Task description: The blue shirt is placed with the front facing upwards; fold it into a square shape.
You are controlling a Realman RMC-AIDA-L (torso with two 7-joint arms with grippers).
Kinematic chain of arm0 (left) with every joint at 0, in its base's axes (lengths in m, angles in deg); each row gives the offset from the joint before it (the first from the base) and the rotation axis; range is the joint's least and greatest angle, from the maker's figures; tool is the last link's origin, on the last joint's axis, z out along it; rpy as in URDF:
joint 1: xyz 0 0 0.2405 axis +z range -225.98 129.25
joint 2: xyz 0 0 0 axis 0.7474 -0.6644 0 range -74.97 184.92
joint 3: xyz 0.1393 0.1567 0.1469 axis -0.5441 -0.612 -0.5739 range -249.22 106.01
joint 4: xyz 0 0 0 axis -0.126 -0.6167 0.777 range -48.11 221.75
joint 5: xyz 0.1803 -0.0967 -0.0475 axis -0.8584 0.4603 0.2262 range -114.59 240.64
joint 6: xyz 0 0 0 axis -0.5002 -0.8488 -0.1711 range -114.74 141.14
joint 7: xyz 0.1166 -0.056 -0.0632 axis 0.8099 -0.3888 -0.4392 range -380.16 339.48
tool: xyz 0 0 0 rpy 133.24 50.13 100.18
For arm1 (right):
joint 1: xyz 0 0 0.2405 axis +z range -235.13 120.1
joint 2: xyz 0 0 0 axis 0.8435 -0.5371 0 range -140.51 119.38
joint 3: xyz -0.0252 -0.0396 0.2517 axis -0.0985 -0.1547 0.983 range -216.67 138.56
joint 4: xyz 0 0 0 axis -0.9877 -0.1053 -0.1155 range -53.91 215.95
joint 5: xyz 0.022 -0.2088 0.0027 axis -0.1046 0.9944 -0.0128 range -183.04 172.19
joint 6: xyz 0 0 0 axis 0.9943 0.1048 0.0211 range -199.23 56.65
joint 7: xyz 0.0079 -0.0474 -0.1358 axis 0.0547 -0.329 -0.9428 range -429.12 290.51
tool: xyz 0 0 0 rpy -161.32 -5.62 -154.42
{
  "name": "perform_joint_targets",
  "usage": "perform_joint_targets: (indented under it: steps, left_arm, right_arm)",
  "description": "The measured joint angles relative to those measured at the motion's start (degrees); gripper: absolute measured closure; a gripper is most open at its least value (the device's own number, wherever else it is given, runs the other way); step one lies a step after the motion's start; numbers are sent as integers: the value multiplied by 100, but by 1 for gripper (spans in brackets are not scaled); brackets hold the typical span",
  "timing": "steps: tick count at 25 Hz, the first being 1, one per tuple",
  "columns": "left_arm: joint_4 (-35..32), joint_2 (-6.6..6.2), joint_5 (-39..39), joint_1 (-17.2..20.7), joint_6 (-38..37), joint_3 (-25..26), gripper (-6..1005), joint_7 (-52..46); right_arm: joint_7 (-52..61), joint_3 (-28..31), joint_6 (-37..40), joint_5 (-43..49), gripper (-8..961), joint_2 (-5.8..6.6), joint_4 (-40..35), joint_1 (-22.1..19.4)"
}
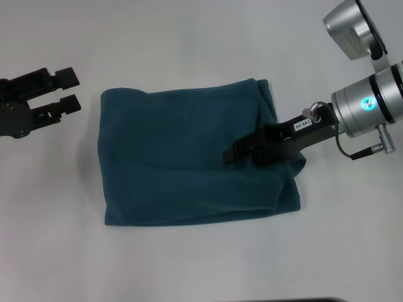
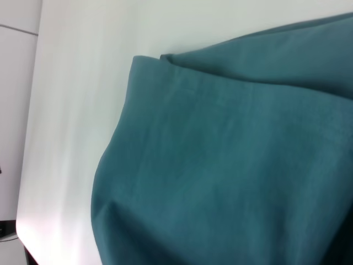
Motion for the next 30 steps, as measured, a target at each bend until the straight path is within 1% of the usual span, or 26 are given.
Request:
perform_joint_targets:
  steps: [2, 13, 19, 24, 30]
  left_arm:
    - [1, 0, 0, -3, -3, 0, 266, 0]
    - [2, 0, 0, -3, 25, 0, 264, -5]
    - [2, -28, 0, 55, 79, 129, 266, 0]
    - [2, -59, 0, 130, 112, 230, 266, 1]
    - [2, -70, 0, 156, 112, 235, 265, 1]
  right_arm:
    - [1, -3, -22, 7, 307, 0, 7, -1]
    - [29, -11, -69, 8, 540, -1, 47, -8]
    - [23, 4, 61, -42, 789, 4, -32, -13]
    - [11, 73, 446, -275, 914, 29, -258, -21]
    - [68, 366, 1139, -472, 913, 66, -777, -90]
